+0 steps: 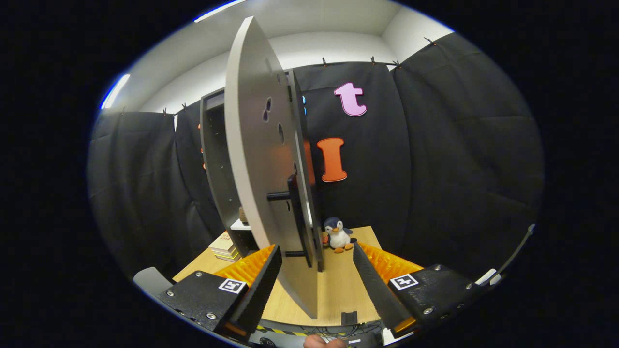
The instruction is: Open the shoe cabinet door, grab the shoes and put them into the shoe cabinet, then close the shoe cabinet door.
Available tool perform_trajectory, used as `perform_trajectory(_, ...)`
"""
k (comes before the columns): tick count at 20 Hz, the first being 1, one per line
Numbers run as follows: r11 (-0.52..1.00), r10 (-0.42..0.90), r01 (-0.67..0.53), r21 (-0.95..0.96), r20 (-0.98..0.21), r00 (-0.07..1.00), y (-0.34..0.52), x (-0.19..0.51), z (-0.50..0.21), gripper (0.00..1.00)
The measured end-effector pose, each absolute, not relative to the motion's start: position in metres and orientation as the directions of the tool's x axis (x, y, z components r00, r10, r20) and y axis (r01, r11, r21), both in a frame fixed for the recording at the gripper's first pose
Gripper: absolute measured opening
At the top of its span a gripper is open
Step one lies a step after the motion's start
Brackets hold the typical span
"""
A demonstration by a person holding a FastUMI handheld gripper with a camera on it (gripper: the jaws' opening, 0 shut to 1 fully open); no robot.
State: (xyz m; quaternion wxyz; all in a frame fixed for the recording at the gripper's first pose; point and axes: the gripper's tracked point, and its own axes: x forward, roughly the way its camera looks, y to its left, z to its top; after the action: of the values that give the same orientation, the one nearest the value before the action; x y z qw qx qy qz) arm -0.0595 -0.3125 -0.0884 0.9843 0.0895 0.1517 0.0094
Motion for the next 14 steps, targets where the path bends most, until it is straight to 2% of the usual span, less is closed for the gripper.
perform_trajectory(6,0.985,0.007,0.044,0.169,-0.288,0.958,-0.308,-0.036,-0.083,0.93)
perform_trajectory(7,0.986,0.0,0.048,0.158,-0.289,0.957,-0.307,-0.035,-0.082,0.91)
perform_trajectory(14,0.985,0.026,0.03,0.17,-0.322,0.947,-0.229,-0.024,-0.081,0.89)
